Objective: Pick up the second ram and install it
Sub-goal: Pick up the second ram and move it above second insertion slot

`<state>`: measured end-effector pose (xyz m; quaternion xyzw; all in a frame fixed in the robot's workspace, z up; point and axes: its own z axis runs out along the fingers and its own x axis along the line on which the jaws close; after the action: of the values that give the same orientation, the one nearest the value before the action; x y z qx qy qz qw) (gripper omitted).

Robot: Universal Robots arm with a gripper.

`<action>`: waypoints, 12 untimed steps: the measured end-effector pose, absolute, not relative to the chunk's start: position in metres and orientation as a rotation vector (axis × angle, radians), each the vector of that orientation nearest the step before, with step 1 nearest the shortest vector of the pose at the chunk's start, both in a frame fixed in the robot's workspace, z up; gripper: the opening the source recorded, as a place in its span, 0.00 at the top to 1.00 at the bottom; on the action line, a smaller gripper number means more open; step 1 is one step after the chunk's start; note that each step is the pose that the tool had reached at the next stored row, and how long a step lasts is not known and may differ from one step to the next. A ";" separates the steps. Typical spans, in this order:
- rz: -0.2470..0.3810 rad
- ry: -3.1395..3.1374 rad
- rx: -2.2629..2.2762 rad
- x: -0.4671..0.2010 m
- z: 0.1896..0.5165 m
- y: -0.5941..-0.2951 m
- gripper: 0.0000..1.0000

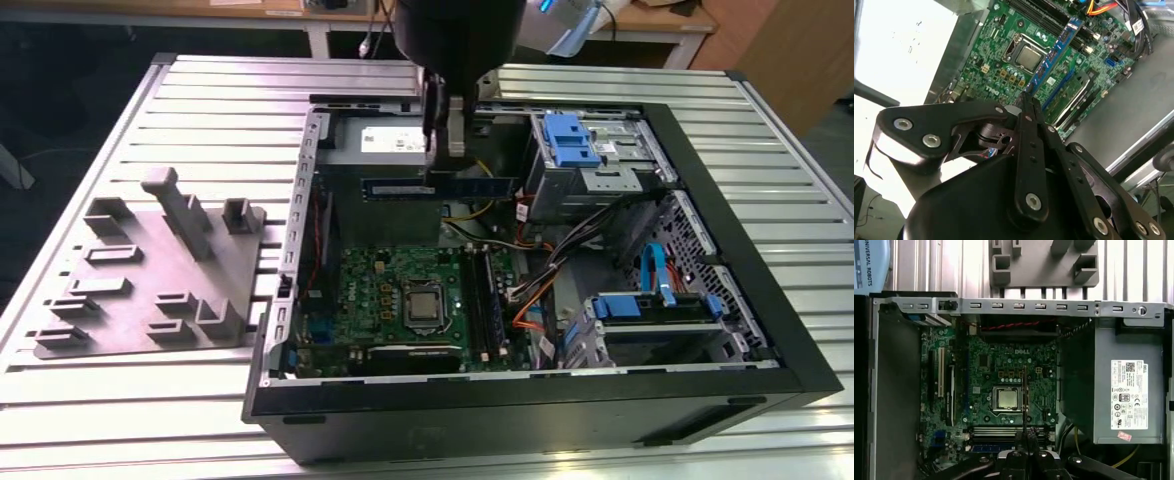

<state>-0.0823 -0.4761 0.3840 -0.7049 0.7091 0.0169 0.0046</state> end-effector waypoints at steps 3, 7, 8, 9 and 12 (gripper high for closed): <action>0.053 2.221 -2.208 -0.078 0.379 -0.476 0.89; 0.054 2.222 -2.209 -0.076 0.371 -0.476 0.89; 0.054 2.222 -2.209 -0.076 0.369 -0.476 0.89; 0.054 2.222 -2.208 -0.076 0.368 -0.476 0.89; 0.054 2.222 -2.208 -0.076 0.362 -0.476 0.89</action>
<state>-0.0755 -0.4761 0.3622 -0.7049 0.7091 0.0172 0.0043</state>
